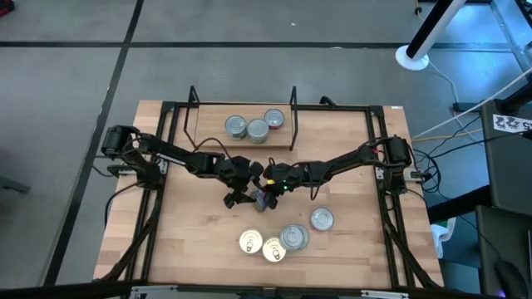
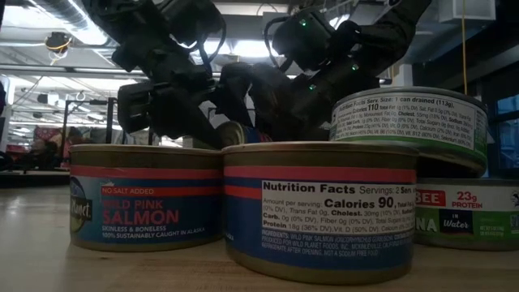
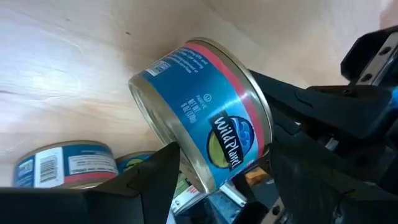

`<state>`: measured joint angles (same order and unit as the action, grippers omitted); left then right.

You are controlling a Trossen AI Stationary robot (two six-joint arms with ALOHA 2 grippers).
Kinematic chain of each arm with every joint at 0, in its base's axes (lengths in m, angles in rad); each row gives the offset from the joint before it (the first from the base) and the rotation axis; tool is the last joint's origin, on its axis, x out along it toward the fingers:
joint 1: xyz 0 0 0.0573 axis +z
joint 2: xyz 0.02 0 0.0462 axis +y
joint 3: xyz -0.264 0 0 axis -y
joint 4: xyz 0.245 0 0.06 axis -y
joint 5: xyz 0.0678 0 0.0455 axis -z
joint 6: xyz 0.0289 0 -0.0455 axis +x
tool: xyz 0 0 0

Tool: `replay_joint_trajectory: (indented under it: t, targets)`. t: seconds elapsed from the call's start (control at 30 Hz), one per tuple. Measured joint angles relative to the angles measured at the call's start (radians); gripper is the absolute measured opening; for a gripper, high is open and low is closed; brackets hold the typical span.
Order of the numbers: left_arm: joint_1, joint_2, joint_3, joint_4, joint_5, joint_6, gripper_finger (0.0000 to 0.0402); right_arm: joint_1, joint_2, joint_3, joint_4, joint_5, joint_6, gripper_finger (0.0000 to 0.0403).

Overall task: Stack canned seafood by type on shelf
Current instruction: Put the blue tuna can on the shelf

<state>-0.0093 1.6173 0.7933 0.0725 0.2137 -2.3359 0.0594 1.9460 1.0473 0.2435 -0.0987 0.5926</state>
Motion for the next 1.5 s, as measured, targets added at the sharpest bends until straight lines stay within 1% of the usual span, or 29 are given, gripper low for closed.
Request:
replay_joint_trajectory:
  t: [0.17, 0.33, 0.5, 0.6, 0.8, 1.17, 1.27, 1.5]
  targets:
    - [-0.005, 0.000, 0.000, -0.004, 0.002, 0.035, 0.0241, 0.000, -0.006, 0.000, -0.003, -0.007, -0.007, 0.0001]
    - [-0.011, -0.015, 0.000, -0.014, -0.003, 0.030, 0.0241, 0.000, -0.008, 0.001, -0.002, -0.009, -0.008, 0.0001]
    - [-0.023, -0.043, -0.001, -0.023, -0.011, -0.011, 0.0241, 0.001, -0.009, 0.002, -0.001, -0.010, -0.017, 0.0001]
    - [-0.031, -0.055, -0.001, -0.060, -0.011, -0.039, 0.0241, 0.002, -0.009, 0.002, -0.001, -0.009, -0.019, 0.0001]
    - [-0.056, -0.057, -0.001, -0.072, 0.007, -0.146, 0.0241, 0.020, -0.009, 0.002, 0.013, 0.001, -0.022, 0.0001]
    - [-0.056, -0.058, -0.001, -0.088, 0.004, -0.144, 0.0241, 0.020, -0.009, 0.002, 0.023, 0.001, -0.023, 0.0001]
    - [-0.056, -0.058, -0.001, -0.085, 0.004, -0.059, 0.0241, 0.020, -0.009, 0.002, 0.024, 0.001, -0.024, 0.0001]
    - [-0.055, -0.061, -0.001, -0.082, 0.000, 0.340, 0.0241, 0.020, -0.009, 0.002, 0.014, 0.001, -0.025, 0.0001]
